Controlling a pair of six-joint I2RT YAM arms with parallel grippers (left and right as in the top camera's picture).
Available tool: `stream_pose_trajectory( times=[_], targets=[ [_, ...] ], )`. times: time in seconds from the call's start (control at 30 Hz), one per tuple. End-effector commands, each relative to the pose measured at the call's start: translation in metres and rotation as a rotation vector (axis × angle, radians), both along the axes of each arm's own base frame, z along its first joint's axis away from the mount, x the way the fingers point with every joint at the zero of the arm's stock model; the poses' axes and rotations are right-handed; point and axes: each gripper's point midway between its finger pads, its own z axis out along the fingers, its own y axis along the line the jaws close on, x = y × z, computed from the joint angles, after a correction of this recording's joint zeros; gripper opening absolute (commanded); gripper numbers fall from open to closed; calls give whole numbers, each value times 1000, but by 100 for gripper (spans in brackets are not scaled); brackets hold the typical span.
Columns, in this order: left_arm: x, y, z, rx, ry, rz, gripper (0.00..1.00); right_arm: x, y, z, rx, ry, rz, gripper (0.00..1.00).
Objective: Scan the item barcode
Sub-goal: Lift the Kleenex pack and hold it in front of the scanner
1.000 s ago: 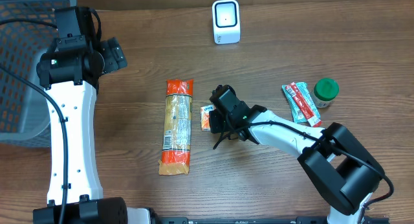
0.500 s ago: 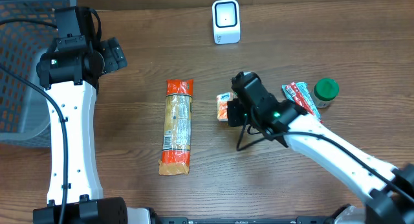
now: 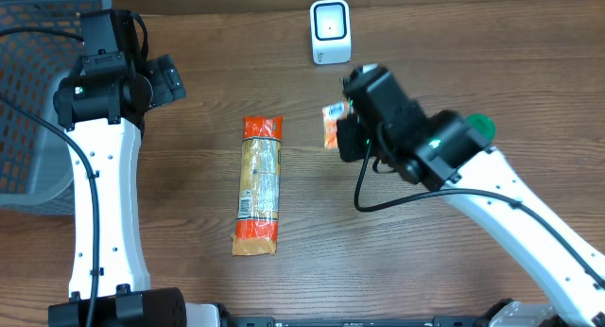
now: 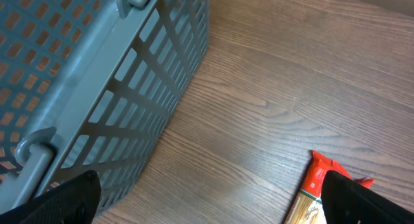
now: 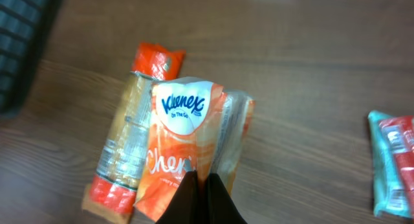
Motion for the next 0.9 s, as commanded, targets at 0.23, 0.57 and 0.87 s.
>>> stream_pose_trajectory(
  times=[0.23, 0.57, 0.87],
  targets=[
    [-1, 2, 13, 20, -28, 1, 100, 19, -16, 72, -125, -109, -5, 3],
    [-1, 2, 13, 20, -28, 1, 100, 80, -32, 72, -299, -132, 6, 3],
    [-1, 2, 13, 20, -28, 1, 100, 144, -28, 24, -450, -180, 161, 4]
  ],
)
